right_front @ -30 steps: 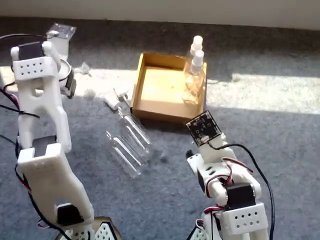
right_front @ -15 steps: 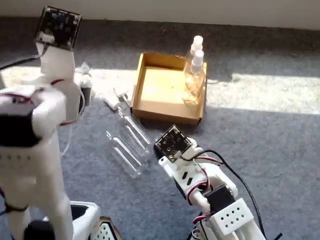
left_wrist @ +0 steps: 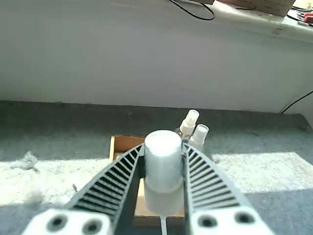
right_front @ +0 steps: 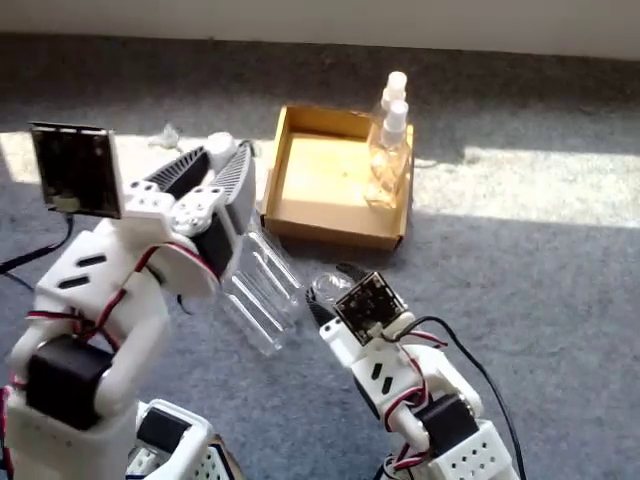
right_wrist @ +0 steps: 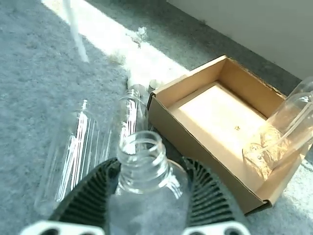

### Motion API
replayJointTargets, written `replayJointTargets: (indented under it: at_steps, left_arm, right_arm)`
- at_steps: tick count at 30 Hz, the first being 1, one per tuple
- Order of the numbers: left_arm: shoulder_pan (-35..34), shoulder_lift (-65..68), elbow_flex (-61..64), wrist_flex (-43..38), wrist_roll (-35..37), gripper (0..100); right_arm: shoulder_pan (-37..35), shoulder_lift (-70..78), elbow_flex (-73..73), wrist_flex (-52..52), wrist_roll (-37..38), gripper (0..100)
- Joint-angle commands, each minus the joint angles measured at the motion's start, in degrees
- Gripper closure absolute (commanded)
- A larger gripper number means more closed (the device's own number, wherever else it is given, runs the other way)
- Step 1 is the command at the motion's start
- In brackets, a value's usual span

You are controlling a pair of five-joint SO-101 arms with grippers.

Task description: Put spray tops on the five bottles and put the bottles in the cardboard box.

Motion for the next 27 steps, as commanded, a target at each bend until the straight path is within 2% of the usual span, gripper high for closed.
replayJointTargets:
  at_steps: [1,4,8,21,27]
  left_arm:
    - [6.3,-2.9,8.0,-11.0,3.3,98]
    - [8.7,-3.6,10.9,-15.2,3.3,98]
    - [8.7,-3.3,11.5,-18.4,3.2,98]
    - [10.6,-3.8,11.6,-15.6,6.9,98]
    - [13.9,-3.8,11.6,-13.8,6.7,98]
  right_arm:
    - [-0.7,-6.5,0.2,4.4,-0.5,99.5]
    - [-0.7,-4.4,0.1,4.9,-3.4,99.5]
    - [-0.7,-5.5,0.1,5.1,-3.7,99.5]
    - [-0.2,-5.7,0.1,4.8,-4.0,99.5]
    - [5.8,-5.7,0.2,2.1,-4.0,99.5]
